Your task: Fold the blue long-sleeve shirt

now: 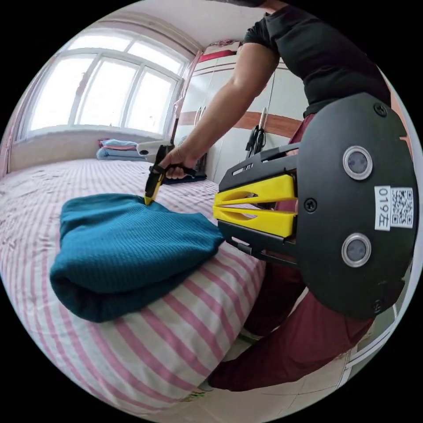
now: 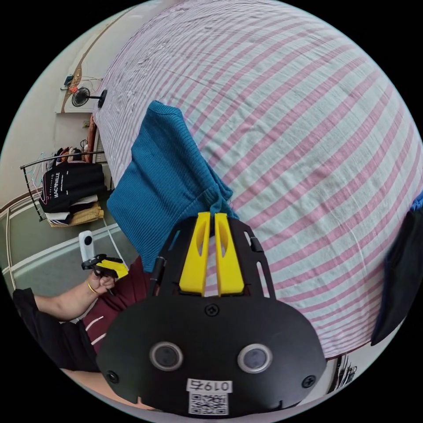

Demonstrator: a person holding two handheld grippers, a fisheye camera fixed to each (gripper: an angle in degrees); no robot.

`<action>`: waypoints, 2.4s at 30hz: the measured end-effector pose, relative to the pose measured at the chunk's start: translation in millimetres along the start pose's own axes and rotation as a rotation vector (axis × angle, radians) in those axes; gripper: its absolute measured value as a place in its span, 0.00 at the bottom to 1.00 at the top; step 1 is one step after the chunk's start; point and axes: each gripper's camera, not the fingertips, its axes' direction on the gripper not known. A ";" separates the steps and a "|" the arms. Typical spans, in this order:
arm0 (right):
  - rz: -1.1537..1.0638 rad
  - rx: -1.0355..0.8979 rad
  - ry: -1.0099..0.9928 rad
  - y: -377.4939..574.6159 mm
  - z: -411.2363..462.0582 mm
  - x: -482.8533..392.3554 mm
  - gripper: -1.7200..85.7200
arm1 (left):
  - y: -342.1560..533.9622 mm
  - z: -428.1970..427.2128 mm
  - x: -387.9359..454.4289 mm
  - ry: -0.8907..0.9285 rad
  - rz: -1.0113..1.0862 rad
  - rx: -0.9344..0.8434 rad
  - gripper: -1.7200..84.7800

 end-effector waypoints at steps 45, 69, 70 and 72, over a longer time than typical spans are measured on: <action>-0.522 -0.198 0.625 14.5 179.1 -323.1 0.12 | -117.1 -100.5 -127.5 0.616 -0.822 0.526 0.10; -0.522 -0.038 0.159 -45.7 83.8 -280.6 0.11 | -167.9 -157.4 -108.7 0.213 -0.674 0.412 0.04; -0.471 0.028 0.124 -63.9 65.6 -267.7 0.11 | -168.6 -158.2 -107.8 0.212 -0.670 0.407 0.04; -0.385 0.084 0.074 -96.4 43.0 -246.5 0.12 | -168.7 -159.1 -108.0 0.224 -0.672 0.403 0.04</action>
